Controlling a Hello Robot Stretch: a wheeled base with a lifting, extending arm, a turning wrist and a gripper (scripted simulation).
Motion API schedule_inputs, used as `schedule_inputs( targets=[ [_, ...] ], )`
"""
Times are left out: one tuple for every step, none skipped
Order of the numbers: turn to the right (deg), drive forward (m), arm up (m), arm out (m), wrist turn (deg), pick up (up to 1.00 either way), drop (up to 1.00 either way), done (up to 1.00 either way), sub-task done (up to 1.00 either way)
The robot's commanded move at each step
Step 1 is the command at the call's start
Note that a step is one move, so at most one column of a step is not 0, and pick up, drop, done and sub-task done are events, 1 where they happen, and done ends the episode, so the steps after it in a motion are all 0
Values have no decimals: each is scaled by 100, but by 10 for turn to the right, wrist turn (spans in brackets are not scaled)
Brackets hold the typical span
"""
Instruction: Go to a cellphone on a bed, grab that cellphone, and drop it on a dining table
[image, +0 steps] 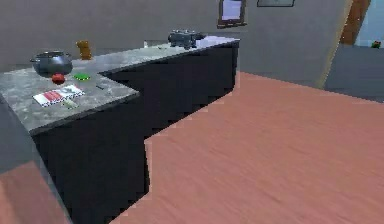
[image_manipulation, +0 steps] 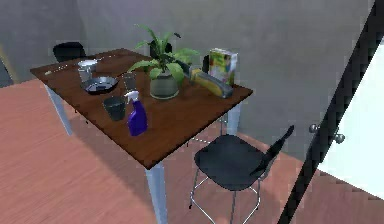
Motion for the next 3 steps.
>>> schedule_inputs(
  targets=[
    [0, 25, 0, 0, 0, 0, 0, 0, 0],
    [360, 0, 0, 0, 0, 0, 0, 0, 0],
    [0, 15, 0, 0, 0, 0, 0, 0, 0]
  ],
)
